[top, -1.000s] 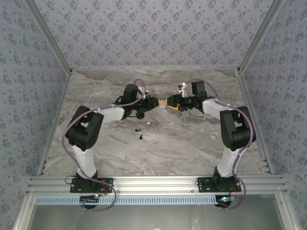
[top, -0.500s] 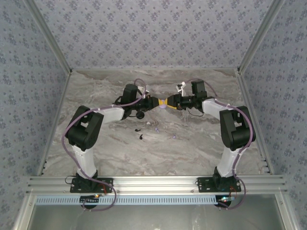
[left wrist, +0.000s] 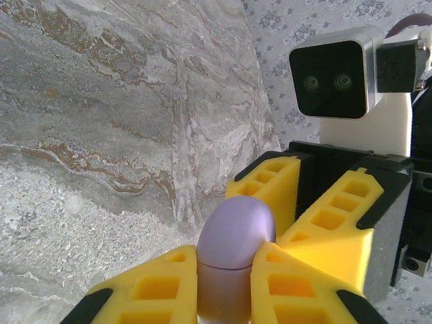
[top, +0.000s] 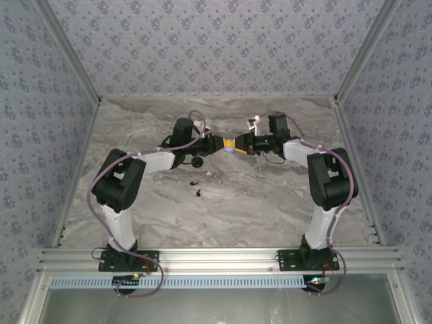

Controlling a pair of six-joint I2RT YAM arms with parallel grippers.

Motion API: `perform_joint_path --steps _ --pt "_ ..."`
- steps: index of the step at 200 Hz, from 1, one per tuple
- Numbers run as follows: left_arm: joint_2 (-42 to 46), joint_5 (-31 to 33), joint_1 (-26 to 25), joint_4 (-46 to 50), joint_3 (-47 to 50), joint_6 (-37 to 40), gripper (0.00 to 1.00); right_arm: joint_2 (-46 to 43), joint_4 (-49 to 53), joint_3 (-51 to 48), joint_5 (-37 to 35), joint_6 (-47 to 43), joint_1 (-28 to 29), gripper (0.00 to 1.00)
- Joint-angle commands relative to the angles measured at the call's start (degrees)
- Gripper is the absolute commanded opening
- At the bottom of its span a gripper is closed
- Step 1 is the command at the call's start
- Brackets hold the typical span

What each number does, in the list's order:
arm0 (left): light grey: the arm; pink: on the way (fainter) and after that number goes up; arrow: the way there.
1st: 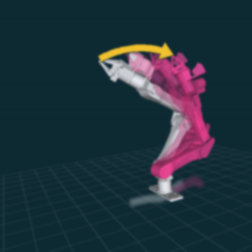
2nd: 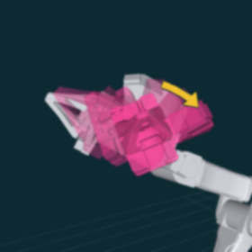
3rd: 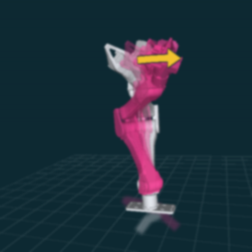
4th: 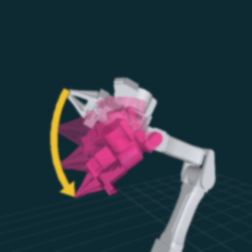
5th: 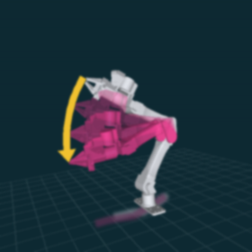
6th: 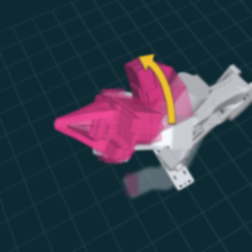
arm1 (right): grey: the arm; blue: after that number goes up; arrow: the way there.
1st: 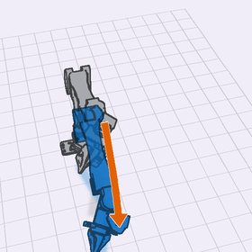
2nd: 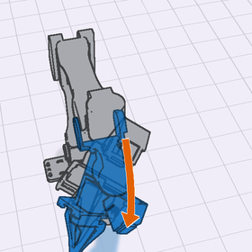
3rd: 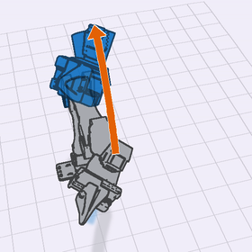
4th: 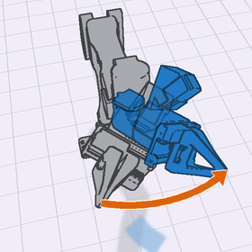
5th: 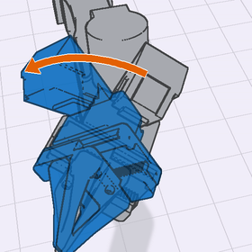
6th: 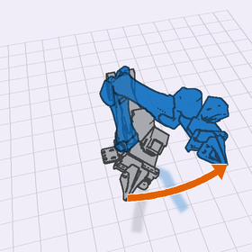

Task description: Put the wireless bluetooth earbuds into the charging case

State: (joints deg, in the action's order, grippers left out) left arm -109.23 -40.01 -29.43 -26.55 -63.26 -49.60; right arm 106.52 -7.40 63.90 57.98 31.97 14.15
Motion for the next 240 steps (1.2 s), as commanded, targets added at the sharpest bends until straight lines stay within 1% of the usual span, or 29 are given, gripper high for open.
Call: perform_joint_path --steps 1,17,27,42,73,99,137,190,212,240 --pt "1.8 -1.7 -0.9 -2.3 0.0 -0.3 0.16 -0.3 -2.3 1.0 1.8 1.1 0.5 0.23" --pt "2.5 -1.6 -0.8 -1.8 0.2 -0.2 0.25 -1.6 -2.3 0.5 1.3 1.0 0.2 0.2" --pt "3.1 -1.5 -0.8 -1.8 0.4 -0.3 0.28 -2.4 -2.3 0.1 1.0 1.2 0.0 0.2" --pt "4.2 -1.6 -0.7 -2.4 1.1 -1.0 0.38 -3.6 -2.1 -0.3 1.1 1.3 -0.3 0.19" --pt "7.5 -2.1 -0.4 -0.6 2.0 -0.2 0.49 -6.1 -1.2 -0.7 1.5 1.1 -0.6 0.19" --pt "11.0 -2.2 -0.4 -0.6 3.6 0.0 0.55 -8.5 -0.6 -1.0 1.8 1.1 -0.5 0.19" --pt "17.2 -1.4 -0.5 -3.6 6.6 -2.0 0.58 -13.9 -4.3 -2.6 1.5 3.6 0.0 0.19" --pt "24.9 1.2 -0.8 -6.7 9.6 -2.3 0.59 -19.7 -4.3 -1.4 -0.4 5.5 3.2 0.19" --pt "27.0 2.6 -1.2 -7.4 10.5 -2.0 0.59 -21.1 -4.0 -0.4 -0.5 5.6 4.6 0.2" --pt "28.0 2.9 -2.2 -8.6 10.7 -1.8 0.59 -22.3 -3.0 0.7 -1.1 5.1 6.3 0.2"
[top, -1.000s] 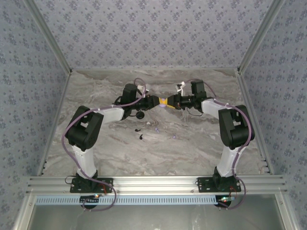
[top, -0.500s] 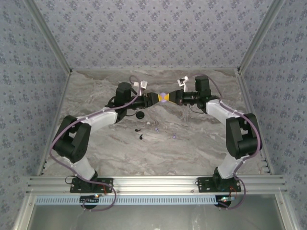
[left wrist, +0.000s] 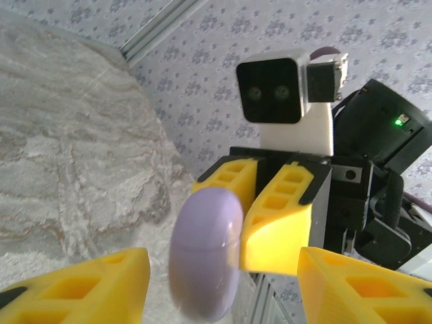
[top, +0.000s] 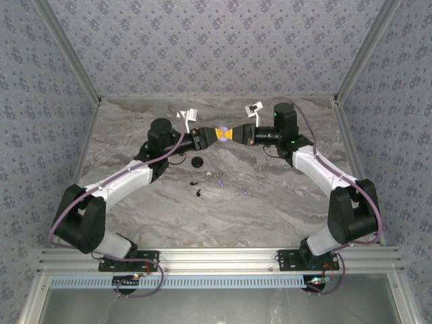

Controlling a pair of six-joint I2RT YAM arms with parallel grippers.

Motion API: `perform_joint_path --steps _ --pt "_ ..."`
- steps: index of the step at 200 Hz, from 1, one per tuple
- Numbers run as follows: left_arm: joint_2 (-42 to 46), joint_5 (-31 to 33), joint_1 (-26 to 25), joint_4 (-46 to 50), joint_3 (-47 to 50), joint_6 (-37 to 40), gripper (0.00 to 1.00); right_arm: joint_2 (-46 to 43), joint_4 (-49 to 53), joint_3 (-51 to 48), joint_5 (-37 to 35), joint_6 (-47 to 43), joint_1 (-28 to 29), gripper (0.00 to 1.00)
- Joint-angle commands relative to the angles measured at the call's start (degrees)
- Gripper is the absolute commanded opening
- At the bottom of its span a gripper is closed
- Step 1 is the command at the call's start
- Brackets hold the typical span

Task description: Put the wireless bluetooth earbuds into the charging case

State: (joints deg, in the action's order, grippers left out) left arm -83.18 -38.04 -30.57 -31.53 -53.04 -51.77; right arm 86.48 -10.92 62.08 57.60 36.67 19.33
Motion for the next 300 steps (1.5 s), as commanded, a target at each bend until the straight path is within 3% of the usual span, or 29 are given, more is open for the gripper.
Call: perform_joint_path --steps 1,105,157,186,231,255,300 --pt "2.0 0.9 -1.1 -3.6 0.5 0.4 0.58 -2.3 0.5 2.6 -0.8 0.4 1.2 0.2" --pt "5.1 4.2 -2.3 -0.6 1.8 2.2 0.51 -4.2 2.1 2.9 -1.9 -0.1 1.8 0.22" --pt "5.1 4.8 -3.0 1.0 1.4 2.8 0.39 -4.6 2.3 2.8 -2.0 -0.1 1.9 0.22" --pt "5.0 5.0 -3.3 1.8 1.1 3.2 0.27 -4.6 2.3 2.8 -2.0 -0.1 2.0 0.22" --pt "4.9 5.6 -3.5 2.5 0.8 3.6 0.23 -4.7 4.0 3.3 -1.1 -2.0 2.7 0.24" --pt "5.1 5.5 -3.4 3.8 0.5 4.9 0.18 -5.3 9.4 4.6 -2.3 -6.0 3.3 0.3" --pt "5.8 4.4 -3.5 7.4 -0.3 11.5 0.19 -9.0 20.9 5.8 -8.9 -14.1 2.6 0.49"
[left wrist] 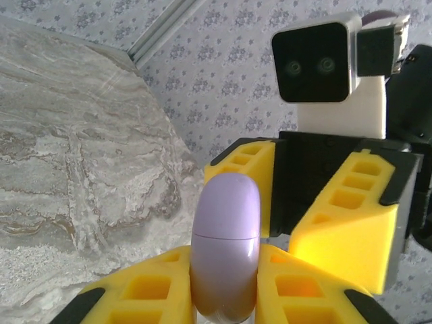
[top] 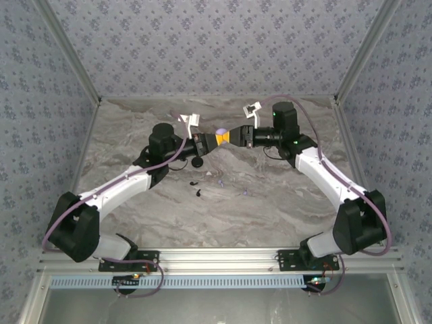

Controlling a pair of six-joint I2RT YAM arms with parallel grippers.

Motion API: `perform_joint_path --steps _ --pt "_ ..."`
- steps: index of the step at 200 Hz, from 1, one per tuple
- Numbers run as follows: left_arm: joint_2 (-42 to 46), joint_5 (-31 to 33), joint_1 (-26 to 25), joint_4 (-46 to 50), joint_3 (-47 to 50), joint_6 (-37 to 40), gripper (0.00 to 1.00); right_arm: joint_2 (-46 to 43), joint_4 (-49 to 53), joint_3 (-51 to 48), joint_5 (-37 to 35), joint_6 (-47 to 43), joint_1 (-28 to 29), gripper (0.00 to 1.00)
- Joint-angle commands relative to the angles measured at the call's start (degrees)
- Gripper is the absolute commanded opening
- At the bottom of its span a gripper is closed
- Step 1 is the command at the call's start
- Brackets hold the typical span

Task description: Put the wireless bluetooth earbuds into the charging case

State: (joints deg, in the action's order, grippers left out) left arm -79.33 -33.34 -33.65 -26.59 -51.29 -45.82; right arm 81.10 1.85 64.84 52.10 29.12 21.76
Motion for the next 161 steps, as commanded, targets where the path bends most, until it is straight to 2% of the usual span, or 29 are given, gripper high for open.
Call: perform_joint_path --steps 1,24,59,83,137,161 --pt "2.0 -0.3 -0.4 2.5 -2.1 5.7 0.19 -3.7 8.4 3.0 -3.5 -6.7 0.1 0.49" --pt "2.3 -0.1 -0.4 2.7 -1.8 10.7 0.21 -4.5 14.7 5.7 -6.4 -10.7 -0.2 0.52" --pt "3.2 0.6 -0.6 -12.3 5.2 18.1 0.22 -5.4 18.9 6.2 -8.1 -14.3 -0.4 0.54" --pt "2.5 -2.3 -0.6 -13.5 5.1 21.6 0.21 -5.3 19.8 6.0 -7.0 -16.6 -0.3 0.56" --pt "0.8 -8.6 -0.6 -16.0 3.7 20.4 0.2 -5.4 18.6 5.2 -1.1 -20.6 -0.5 0.56" --pt "0.4 -9.4 -0.6 -16.6 3.2 19.0 0.2 -5.4 17.4 5.4 2.4 -22.1 -0.6 0.56"
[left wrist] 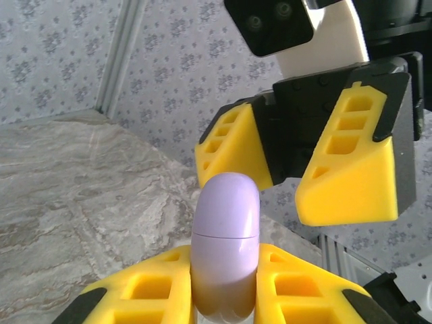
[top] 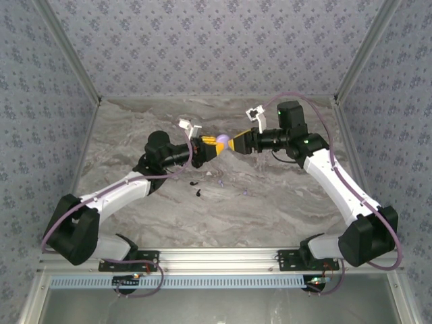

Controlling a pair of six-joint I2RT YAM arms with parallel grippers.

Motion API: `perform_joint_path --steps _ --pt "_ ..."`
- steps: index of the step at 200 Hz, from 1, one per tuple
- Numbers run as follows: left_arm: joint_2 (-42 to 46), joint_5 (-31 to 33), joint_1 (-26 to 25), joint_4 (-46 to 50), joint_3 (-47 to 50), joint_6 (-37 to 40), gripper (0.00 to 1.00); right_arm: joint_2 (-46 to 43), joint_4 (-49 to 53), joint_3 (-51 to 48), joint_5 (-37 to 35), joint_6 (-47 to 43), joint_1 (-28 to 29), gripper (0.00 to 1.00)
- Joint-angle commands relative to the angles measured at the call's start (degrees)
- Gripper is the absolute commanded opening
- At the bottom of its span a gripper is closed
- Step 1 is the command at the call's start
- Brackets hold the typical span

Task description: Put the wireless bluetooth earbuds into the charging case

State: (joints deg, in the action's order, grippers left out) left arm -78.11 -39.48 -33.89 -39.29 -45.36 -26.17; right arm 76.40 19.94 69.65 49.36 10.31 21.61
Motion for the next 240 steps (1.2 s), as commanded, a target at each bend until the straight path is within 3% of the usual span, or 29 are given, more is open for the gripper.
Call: perform_joint_path --steps 1,102,187,240 --pt "-0.8 -3.3 -0.3 -4.0 -2.8 -0.7 0.2 -0.7 -0.7 0.6 5.3 -3.4 -0.4 0.55" --pt "-1.3 -5.1 -0.6 -5.8 -3.6 -3.9 0.2 1.4 0.9 2.7 8.0 -6.4 -0.4 0.48" --pt "-1.4 -5.9 -1.4 -3.8 -4.3 -2.9 0.22 1.6 1.7 4.0 9.9 -7.1 -0.3 0.21" --pt "-1.4 -6.9 -1.7 1.6 -6.2 -0.7 0.27 2.1 6.5 6.2 9.6 -10.1 0.0 0.18"
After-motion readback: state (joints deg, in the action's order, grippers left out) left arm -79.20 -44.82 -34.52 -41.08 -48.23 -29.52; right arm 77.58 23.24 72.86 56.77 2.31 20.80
